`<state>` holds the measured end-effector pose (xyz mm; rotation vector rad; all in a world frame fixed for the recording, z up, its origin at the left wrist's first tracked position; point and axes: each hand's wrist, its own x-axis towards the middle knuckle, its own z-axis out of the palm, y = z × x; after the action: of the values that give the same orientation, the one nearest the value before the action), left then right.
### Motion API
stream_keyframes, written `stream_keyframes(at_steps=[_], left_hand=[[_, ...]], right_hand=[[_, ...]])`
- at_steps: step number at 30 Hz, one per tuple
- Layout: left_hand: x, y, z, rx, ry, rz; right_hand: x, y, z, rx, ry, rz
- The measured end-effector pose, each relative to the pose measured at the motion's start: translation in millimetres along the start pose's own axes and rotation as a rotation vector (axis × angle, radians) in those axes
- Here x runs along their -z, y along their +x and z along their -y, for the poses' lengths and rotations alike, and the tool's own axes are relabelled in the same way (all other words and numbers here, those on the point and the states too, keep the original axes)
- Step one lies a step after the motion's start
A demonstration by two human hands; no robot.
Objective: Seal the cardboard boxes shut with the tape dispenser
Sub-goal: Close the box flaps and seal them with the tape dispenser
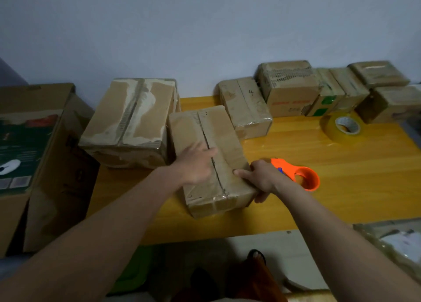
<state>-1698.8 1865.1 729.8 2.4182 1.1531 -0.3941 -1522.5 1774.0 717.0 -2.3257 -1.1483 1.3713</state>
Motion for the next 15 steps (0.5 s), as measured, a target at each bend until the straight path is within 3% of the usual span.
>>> stream_keyframes(at_steps=[3, 6, 10, 13, 15], left_hand=[[-39.8, -20.4, -18.8, -0.088, 0.158, 0.037], [-63.2, -24.2, -20.0, -0.105, 0.372, -0.122], [-45.2, -1.2, -6.9, -0.174, 0.395, -0.163], [-42.7, 13.3, -7.0, -0.127, 0.390, -0.184], [-44.3, 18.2, -10.3, -0.116, 0.392, -0.209]], right_hand=[[-0.2, 7.2, 0.6, 0.035, -0.002, 0.027], [3.4, 15.0, -2.3, 0.081, -0.004, 0.072], [8.8, 32.1, -20.6, 0.076, 0.208, -0.121], [12.5, 46.7, -56.3, -0.034, -0.202, -0.427], [11.8, 53.7, -80.7, -0.172, -0.376, -0.462]])
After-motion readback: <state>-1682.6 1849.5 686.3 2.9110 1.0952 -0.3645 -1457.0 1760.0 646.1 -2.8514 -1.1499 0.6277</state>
